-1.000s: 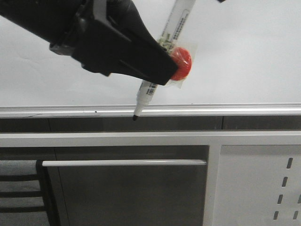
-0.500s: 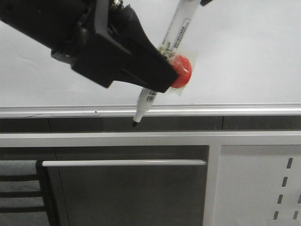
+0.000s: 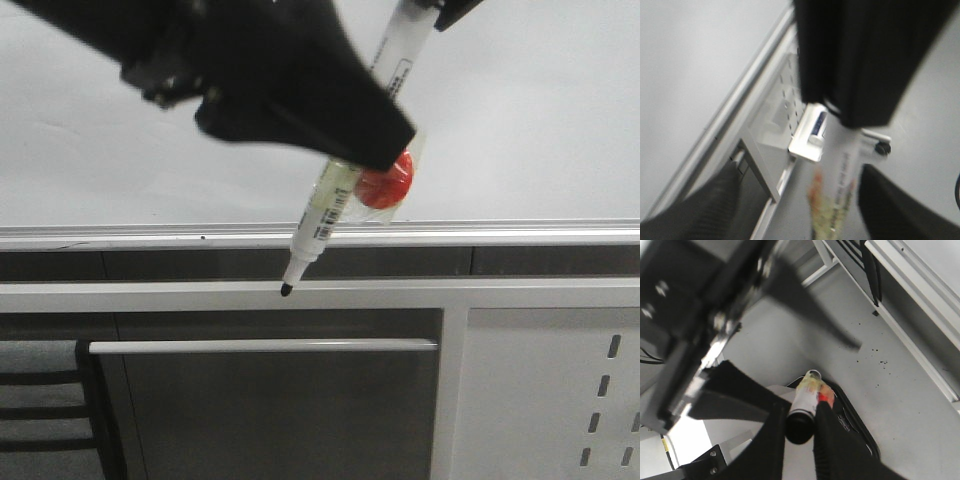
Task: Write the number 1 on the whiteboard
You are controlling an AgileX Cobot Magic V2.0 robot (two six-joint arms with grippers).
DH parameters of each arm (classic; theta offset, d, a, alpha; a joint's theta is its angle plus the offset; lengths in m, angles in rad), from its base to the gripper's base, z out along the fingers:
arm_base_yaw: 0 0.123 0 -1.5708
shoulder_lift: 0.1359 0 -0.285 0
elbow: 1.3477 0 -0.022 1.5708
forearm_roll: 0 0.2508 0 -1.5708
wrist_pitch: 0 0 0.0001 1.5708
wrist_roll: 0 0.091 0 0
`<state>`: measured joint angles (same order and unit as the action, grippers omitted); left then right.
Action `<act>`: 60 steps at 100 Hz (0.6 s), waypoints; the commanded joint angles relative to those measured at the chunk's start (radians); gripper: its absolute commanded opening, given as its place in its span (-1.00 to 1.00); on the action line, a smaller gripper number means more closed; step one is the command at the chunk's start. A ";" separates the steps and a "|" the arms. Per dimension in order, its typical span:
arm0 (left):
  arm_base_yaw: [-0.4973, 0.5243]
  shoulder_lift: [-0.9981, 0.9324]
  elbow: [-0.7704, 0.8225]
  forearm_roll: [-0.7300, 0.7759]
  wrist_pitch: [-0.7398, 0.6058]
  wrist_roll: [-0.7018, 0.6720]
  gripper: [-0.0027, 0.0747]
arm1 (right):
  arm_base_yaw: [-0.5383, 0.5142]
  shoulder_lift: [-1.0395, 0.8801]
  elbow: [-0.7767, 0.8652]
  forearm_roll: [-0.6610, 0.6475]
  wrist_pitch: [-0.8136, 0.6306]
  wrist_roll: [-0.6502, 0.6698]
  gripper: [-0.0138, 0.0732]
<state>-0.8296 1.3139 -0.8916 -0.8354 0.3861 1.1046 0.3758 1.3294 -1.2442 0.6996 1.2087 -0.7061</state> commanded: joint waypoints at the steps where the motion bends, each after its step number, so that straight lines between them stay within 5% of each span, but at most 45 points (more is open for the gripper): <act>1: 0.021 -0.063 -0.044 -0.030 -0.020 -0.043 0.63 | 0.002 -0.035 -0.028 0.037 -0.019 -0.014 -0.82; 32: 0.225 -0.249 -0.044 -0.030 0.097 -0.132 0.22 | 0.002 -0.278 0.180 0.032 -0.368 -0.012 -0.82; 60: 0.326 -0.399 0.056 -0.067 0.023 -0.232 -0.81 | 0.002 -0.653 0.529 0.057 -0.778 -0.014 -0.82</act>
<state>-0.5078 0.9704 -0.8484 -0.8457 0.4869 0.8912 0.3758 0.7677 -0.7523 0.7063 0.6008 -0.7061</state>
